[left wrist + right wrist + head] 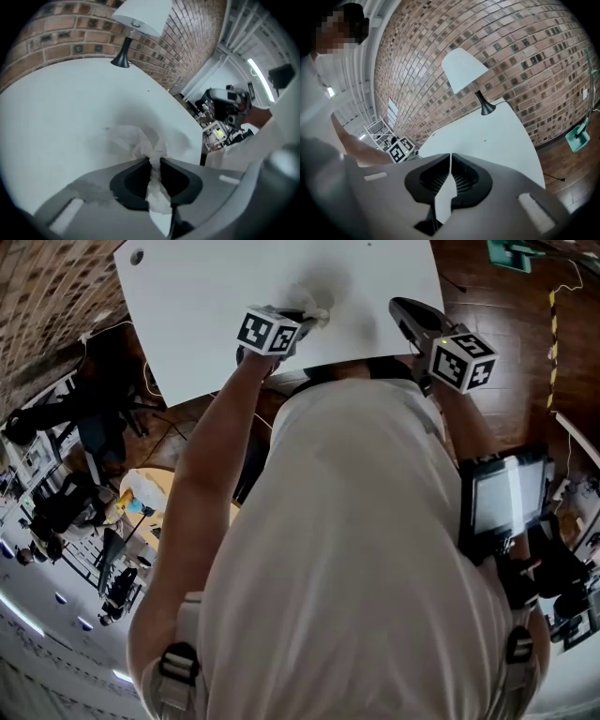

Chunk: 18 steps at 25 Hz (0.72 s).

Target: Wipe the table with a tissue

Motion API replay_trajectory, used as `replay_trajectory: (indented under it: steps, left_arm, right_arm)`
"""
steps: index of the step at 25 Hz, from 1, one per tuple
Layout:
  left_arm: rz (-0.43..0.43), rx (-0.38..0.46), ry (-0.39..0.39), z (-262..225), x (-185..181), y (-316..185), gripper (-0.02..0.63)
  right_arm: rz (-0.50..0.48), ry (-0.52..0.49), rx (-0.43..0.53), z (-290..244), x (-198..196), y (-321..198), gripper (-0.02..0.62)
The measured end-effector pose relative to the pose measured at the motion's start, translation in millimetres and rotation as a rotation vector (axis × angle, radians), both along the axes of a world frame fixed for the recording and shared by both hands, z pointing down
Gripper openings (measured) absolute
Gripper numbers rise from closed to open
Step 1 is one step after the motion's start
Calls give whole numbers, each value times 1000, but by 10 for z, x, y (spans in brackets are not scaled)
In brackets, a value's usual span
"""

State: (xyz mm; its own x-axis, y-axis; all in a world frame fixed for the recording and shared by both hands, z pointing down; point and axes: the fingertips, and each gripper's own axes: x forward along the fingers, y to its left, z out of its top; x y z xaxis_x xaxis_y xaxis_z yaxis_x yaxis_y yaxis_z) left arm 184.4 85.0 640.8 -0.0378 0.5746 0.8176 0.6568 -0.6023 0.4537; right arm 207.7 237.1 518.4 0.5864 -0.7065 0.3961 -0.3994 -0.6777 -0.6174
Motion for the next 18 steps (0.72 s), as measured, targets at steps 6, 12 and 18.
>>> replay_trajectory:
  steps: [6, 12, 18]
  left_arm:
    - [-7, -17, 6, -51, 538, 36, 58]
    - [-193, -51, 75, -57, 976, -13, 58]
    - [-324, -7, 199, -67, 1233, 21, 59]
  right_arm:
    - [54, -16, 2, 47, -41, 244, 17]
    - [119, -28, -1, 107, -140, 506, 18]
    - [164, -40, 7, 148, -142, 638, 18]
